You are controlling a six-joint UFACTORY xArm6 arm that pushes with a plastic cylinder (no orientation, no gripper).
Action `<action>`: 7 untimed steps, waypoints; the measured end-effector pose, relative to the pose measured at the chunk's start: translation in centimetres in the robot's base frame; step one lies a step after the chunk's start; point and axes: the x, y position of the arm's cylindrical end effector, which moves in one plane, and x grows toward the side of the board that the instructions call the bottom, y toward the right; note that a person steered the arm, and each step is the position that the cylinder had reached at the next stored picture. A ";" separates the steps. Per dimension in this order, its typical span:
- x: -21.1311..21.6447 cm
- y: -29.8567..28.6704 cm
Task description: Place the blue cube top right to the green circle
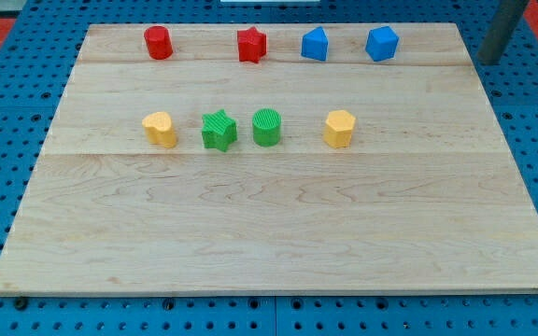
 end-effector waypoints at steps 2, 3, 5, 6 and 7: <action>-7.8 -1.0; -7.5 -9.2; -0.8 -20.0; -2.9 -17.5; -4.9 -20.9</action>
